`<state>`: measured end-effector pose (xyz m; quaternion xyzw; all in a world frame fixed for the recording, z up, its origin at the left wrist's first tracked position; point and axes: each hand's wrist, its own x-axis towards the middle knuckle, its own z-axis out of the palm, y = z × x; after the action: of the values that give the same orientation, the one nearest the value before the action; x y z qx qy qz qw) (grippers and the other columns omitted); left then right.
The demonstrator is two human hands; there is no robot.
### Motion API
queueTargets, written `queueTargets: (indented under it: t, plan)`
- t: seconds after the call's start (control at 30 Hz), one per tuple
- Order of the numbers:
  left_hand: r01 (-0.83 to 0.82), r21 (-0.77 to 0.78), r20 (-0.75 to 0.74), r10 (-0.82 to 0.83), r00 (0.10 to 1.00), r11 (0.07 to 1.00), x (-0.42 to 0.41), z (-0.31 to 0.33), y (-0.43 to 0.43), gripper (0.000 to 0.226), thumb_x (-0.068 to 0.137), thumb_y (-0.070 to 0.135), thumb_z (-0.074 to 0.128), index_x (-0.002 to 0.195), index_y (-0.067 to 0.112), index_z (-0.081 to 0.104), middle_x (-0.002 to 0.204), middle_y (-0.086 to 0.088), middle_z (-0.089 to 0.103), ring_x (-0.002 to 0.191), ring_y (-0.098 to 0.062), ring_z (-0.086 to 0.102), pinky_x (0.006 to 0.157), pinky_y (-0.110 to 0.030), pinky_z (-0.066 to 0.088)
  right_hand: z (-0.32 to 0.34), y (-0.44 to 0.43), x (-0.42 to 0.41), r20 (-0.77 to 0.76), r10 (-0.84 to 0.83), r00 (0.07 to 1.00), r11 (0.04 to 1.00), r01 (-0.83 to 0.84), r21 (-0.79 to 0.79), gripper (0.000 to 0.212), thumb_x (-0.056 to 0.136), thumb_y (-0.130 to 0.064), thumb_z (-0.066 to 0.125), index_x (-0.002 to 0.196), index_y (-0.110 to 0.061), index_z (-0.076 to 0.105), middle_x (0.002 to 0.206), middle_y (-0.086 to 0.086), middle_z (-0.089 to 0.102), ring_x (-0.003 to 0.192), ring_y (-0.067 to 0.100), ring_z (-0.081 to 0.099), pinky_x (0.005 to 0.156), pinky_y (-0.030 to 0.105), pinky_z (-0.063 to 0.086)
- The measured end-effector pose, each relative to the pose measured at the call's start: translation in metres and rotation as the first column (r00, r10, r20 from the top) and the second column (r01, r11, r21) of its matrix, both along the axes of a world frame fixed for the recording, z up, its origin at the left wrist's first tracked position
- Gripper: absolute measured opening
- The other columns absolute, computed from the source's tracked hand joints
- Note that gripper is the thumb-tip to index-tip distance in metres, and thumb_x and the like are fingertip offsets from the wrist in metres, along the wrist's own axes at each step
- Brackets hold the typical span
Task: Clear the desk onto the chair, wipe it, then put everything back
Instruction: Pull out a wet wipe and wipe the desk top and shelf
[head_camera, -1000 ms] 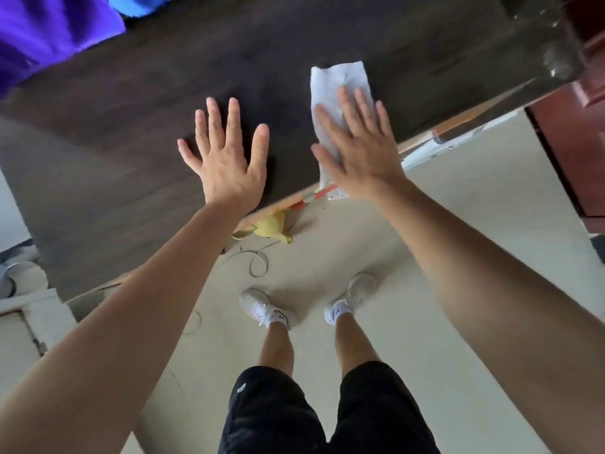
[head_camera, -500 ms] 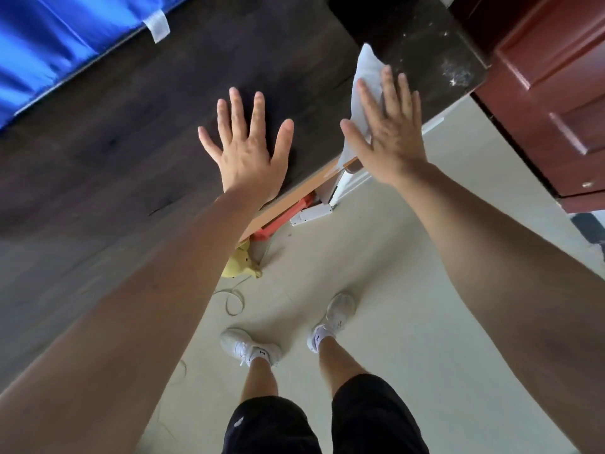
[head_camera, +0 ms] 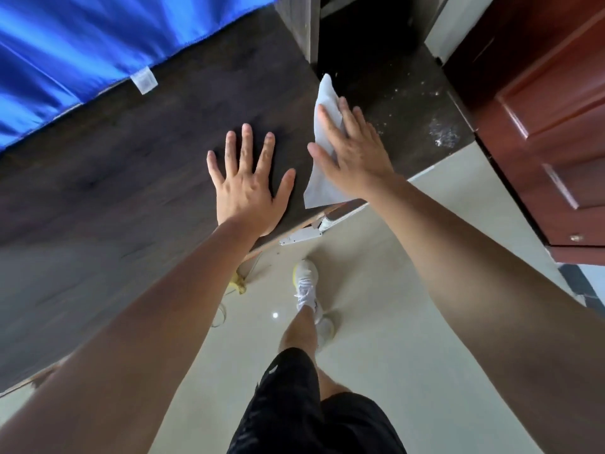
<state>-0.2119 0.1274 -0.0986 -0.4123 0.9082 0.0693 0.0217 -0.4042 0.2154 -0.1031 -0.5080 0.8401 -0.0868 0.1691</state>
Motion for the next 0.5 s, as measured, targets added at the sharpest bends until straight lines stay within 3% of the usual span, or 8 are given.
queueTargets:
  t: [0.2, 0.3, 0.37, 0.43, 0.5]
  plan:
    - [0.022, -0.022, 0.008, -0.022, 1.0, 1.0, -0.007, -0.008, -0.005, 0.072, 0.097, 0.072, 0.015, 0.158, 0.033, 0.013, 0.167, -0.005, 0.007, 0.153, -0.03, 0.004, 0.119, -0.061, 0.003, -0.007, -0.054, -0.026, 0.191, 0.025, 0.981, 0.998, -0.013, -0.061, 0.065, 0.103, -0.053, 0.033, 0.16, -0.033, 0.009, 0.165, 0.013, 0.02, 0.151, 0.034, 0.019, 0.12, 0.043, 0.023]
    - [0.022, -0.015, 0.022, -0.021, 1.0, 1.0, -0.007, -0.006, -0.006, 0.071, 0.098, 0.071, 0.016, 0.158, 0.033, 0.012, 0.167, -0.005, 0.007, 0.153, -0.03, 0.003, 0.118, -0.063, 0.004, 0.0, -0.044, -0.037, 0.404, 0.036, 0.914, 0.997, -0.006, -0.077, 0.055, 0.104, -0.053, 0.029, 0.155, -0.048, 0.011, 0.159, 0.002, 0.036, 0.137, 0.028, 0.043, 0.107, 0.039, 0.037]
    - [0.023, -0.016, 0.033, -0.022, 0.999, 1.0, -0.006, -0.006, -0.005, 0.071, 0.098, 0.07, 0.016, 0.158, 0.033, 0.012, 0.167, -0.005, 0.006, 0.153, -0.031, 0.002, 0.118, -0.064, 0.004, 0.004, -0.029, -0.049, 0.464, 0.04, 0.885, 0.998, -0.009, -0.068, 0.048, 0.105, -0.054, 0.027, 0.151, -0.057, 0.015, 0.154, -0.007, 0.043, 0.129, 0.023, 0.049, 0.099, 0.036, 0.04]
    - [0.009, -0.006, 0.043, -0.008, 0.999, 1.0, -0.011, -0.005, -0.005, 0.071, 0.098, 0.07, 0.016, 0.158, 0.032, 0.015, 0.167, -0.006, 0.007, 0.153, -0.031, 0.002, 0.117, -0.065, 0.004, -0.001, -0.016, -0.067, 0.466, -0.001, 0.885, 0.998, 0.027, -0.05, 0.042, 0.106, -0.051, 0.028, 0.145, -0.044, 0.043, 0.145, -0.007, 0.055, 0.125, 0.02, 0.054, 0.09, 0.026, 0.039]
    - [-0.008, 0.019, 0.026, 0.007, 1.0, 1.0, -0.025, -0.002, -0.004, 0.071, 0.098, 0.069, 0.018, 0.157, 0.031, 0.018, 0.166, -0.007, 0.01, 0.153, -0.032, 0.004, 0.117, -0.065, 0.004, -0.007, 0.0, -0.084, 0.466, -0.086, 0.88, 0.993, 0.114, -0.031, 0.046, 0.106, -0.05, 0.029, 0.123, -0.027, 0.065, 0.12, 0.0, 0.068, 0.112, 0.022, 0.061, 0.079, 0.02, 0.034]
